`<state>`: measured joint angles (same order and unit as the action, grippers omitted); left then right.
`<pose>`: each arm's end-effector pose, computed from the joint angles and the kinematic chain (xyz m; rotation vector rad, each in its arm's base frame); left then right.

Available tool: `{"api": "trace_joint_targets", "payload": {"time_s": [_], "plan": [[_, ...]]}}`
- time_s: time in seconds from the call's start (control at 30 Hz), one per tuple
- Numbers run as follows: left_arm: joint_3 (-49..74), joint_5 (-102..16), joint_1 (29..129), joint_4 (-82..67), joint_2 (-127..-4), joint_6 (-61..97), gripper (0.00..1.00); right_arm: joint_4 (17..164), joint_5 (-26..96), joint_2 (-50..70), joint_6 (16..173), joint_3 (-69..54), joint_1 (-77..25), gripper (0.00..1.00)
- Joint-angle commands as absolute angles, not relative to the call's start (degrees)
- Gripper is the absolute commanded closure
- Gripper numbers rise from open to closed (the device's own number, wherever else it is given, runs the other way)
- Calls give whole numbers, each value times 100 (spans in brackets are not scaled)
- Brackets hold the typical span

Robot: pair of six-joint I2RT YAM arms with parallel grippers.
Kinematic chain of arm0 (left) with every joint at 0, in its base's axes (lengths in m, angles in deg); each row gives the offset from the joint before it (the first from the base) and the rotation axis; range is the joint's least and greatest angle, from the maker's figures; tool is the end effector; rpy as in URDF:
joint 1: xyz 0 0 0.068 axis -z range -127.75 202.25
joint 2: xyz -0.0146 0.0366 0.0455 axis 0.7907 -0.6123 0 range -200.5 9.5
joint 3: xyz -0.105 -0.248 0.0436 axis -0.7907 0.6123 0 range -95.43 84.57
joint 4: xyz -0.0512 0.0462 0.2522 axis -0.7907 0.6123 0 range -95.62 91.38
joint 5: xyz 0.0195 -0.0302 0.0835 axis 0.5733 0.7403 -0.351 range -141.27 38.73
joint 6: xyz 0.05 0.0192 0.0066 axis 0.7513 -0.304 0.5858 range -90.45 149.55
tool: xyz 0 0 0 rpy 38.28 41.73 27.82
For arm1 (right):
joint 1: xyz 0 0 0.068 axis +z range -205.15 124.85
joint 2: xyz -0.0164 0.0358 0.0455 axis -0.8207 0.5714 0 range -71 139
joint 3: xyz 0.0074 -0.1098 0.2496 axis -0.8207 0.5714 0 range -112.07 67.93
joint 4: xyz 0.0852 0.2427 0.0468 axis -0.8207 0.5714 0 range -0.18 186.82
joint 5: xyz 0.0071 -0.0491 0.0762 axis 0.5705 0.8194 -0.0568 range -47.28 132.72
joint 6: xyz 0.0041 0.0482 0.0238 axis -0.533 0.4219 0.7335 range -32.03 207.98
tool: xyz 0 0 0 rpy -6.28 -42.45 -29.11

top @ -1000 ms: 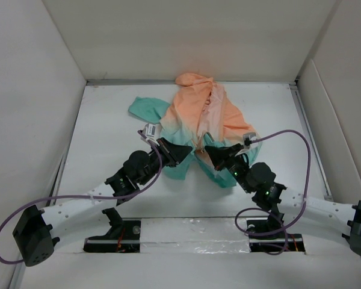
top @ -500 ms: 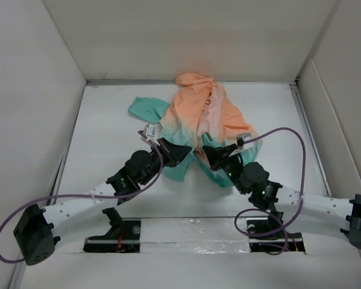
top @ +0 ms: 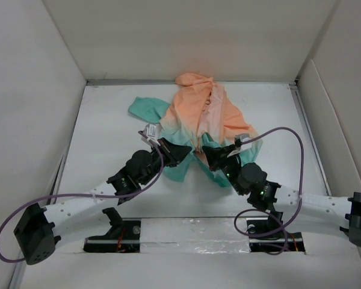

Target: Zip up the jacket

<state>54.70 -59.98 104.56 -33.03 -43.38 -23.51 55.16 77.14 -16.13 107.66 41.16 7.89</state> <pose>0.1378 -0.1697 0.2917 -0.1465 1.6486 -1.3407 0.1155 0.1828 0.2788 -0.0670 1.5181 0.7303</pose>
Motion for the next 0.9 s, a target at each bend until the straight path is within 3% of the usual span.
{"api": "trace_joint_targets", "payload": {"time_s": [0.0,0.87], "plan": [[5293,-6024,10472,-3594,-4376,-2353,100,5273,7973,-1625,10643,3831,883,100],[5337,-5910,10472,-3664,-4394,-2380,100,5255,8069,-1519,10591,3752,936,100]]}}
